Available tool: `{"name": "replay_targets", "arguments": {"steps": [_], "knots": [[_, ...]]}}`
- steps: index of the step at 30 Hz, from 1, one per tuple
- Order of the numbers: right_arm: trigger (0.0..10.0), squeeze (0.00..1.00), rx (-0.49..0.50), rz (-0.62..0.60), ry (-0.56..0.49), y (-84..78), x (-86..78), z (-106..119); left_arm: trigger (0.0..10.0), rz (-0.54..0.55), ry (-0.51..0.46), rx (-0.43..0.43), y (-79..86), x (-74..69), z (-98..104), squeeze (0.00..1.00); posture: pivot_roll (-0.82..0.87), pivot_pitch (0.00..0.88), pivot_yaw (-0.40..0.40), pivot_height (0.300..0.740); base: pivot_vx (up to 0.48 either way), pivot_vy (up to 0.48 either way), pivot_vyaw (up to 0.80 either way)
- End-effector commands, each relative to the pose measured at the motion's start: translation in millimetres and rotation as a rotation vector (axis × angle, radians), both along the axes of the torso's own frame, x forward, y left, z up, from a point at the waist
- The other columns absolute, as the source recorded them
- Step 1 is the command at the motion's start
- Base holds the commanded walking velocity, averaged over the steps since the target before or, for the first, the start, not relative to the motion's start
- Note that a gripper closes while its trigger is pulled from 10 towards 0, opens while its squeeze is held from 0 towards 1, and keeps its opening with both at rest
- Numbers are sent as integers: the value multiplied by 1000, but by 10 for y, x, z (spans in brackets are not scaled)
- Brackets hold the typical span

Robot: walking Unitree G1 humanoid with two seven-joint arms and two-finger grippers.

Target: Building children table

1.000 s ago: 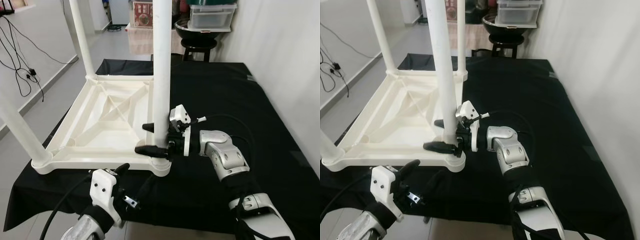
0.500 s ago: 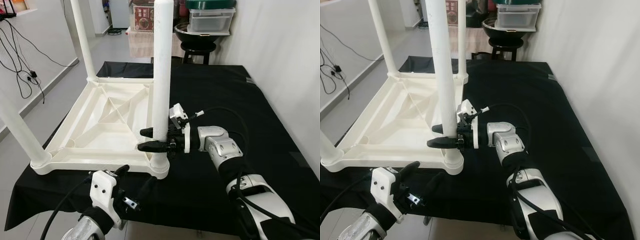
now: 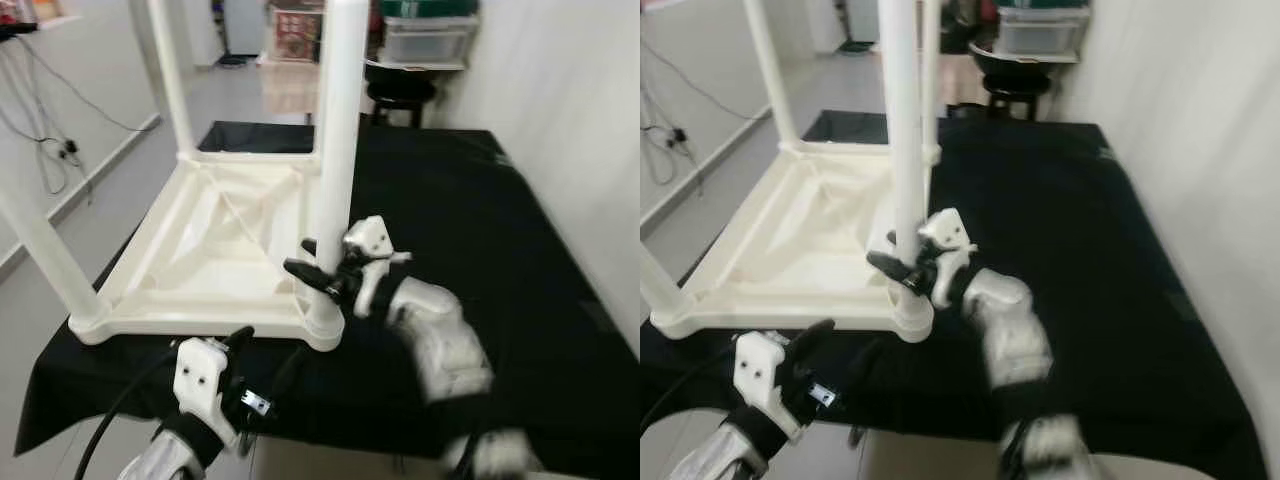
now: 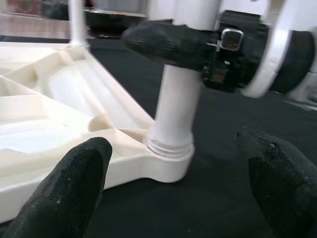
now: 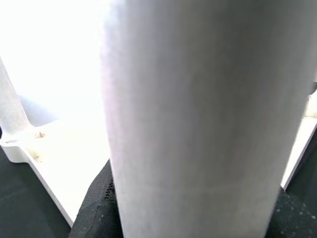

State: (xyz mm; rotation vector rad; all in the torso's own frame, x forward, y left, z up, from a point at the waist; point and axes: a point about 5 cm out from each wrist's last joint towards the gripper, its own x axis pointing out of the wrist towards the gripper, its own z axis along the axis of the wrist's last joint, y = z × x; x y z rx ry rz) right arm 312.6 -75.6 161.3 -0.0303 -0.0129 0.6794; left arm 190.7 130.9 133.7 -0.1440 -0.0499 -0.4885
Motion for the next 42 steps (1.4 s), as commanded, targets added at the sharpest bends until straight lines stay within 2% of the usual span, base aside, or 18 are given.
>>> {"name": "replay_targets", "arguments": {"steps": [1,5,6,8,9,10,11,14,16,17,18,19,31,32,34,35,36,42], "knots": [[0,0,-29,-43,100,-60,-12,-183,10000,1,19,5,24,-11,-27,0,-21,43,-8,740,0,0,0],[0,0,-51,-11,120,43,-9,-226,10000,1,18,9,28,-6,-25,0,1,42,-18,740,0,0,0],[6667,0,-53,-9,122,61,-20,-221,10000,6,17,10,30,-5,-24,0,1,42,-18,740,0,0,0],[6667,0,-52,-15,117,62,-14,-194,10000,13,15,10,33,-1,-23,0,2,39,-16,740,0,0,0],[10000,0,-32,-11,118,76,-26,-160,10000,17,15,9,35,1,-21,0,2,39,-16,740,0,0,0],[10000,0,-32,-11,118,76,-26,-160,10000,17,15,9,35,1,-21,0,2,39,-16,740,0,0,0],[10000,1000,-1,29,120,111,-30,-117,10000,16,14,9,36,6,-21,0,0,36,-16,740,0,0,0],[10000,1000,75,254,100,237,-30,68,10000,8,16,8,25,20,-25,0,2,27,-12,740,0,0,0],[10000,1000,75,305,80,244,-16,119,10000,6,16,8,21,23,-27,0,2,26,-12,740,0,0,0],[10000,427,47,395,38,236,16,177,10000,6,16,7,16,26,-27,0,6,22,-15,740,0,0,0],[10000,427,25,453,9,222,38,210,10000,5,15,7,13,28,-27,0,6,22,-15,740,0,0,0],[10000,0,-9,509,2,210,87,197,10000,6,15,6,10,31,-30,0,4,17,-16,740,0,0,0],[10000,0,-52,707,91,208,397,173,10000,3,21,7,-21,25,-57,0,27,0,-14,740,0,0,0],[5255,0,-68,729,101,200,412,177,10000,1,23,7,-22,20,-60,0,26,0,-11,740,0,0,0],[5255,0,-68,729,101,200,412,177,10000,1,23,7,-22,20,-60,0,26,0,-11,740,0,0,0],[3451,0,-65,745,116,190,428,183,10000,-1,25,7,-24,14,-63,0,25,0,-12,740,0,0,0],[0,0,-48,754,127,178,443,200,10000,-3,26,7,-28,9,-65,0,27,0,-12,740,0,0,0],[0,0,-24,773,118,128,483,215,10000,-4,27,7,-39,0,-66,0,25,4,-14,740,0,0,0]]}}
